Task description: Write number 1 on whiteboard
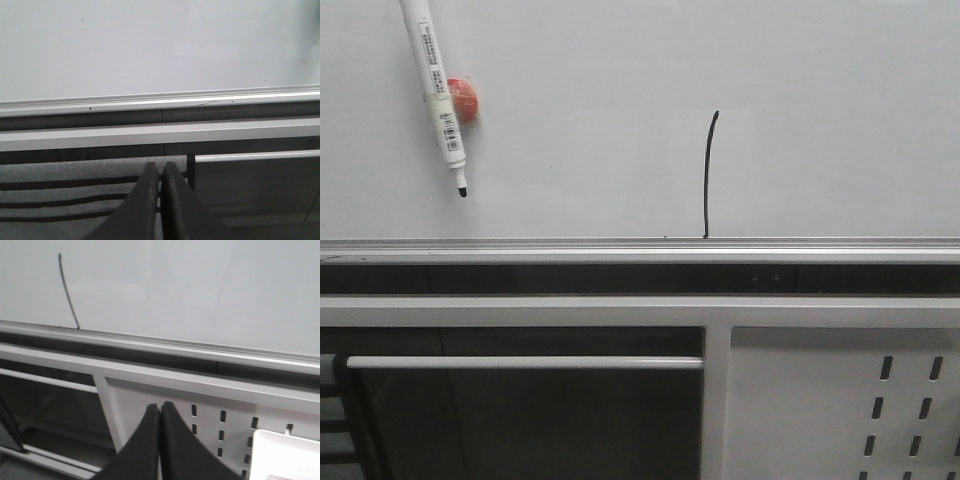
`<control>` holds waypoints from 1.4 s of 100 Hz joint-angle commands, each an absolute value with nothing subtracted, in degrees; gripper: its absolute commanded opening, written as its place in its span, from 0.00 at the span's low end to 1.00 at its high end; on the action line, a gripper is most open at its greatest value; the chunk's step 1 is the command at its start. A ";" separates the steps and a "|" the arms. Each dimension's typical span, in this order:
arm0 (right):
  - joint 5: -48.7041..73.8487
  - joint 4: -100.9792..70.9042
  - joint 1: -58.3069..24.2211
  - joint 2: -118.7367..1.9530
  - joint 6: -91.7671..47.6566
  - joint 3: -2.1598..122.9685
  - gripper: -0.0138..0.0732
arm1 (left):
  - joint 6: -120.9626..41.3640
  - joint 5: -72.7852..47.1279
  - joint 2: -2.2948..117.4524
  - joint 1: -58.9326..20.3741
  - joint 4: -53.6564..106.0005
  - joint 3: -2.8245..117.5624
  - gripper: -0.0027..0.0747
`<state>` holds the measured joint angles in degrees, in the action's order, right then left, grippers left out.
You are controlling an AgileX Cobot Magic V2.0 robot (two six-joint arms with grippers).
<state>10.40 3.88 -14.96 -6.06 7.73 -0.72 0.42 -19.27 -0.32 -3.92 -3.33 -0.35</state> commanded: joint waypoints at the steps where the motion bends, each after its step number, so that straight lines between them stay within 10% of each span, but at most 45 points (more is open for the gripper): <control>1: 5.83 3.14 -11.07 -6.66 6.87 -2.36 0.08 | 0.67 -15.93 -1.83 -3.94 -2.71 -1.64 0.01; 41: 8.94 3.14 4.11 0.79 6.40 -2.36 0.08 | 0.67 -15.93 -1.83 -3.94 -2.71 -1.64 0.01; 140: 18.19 7.68 4.91 1.60 5.29 -2.36 0.08 | 0.67 -15.93 -1.83 -3.94 -2.71 -1.64 0.01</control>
<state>19.32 6.89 4.58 0.48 5.80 -0.72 0.42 -19.27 -0.32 -3.92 -3.33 -0.35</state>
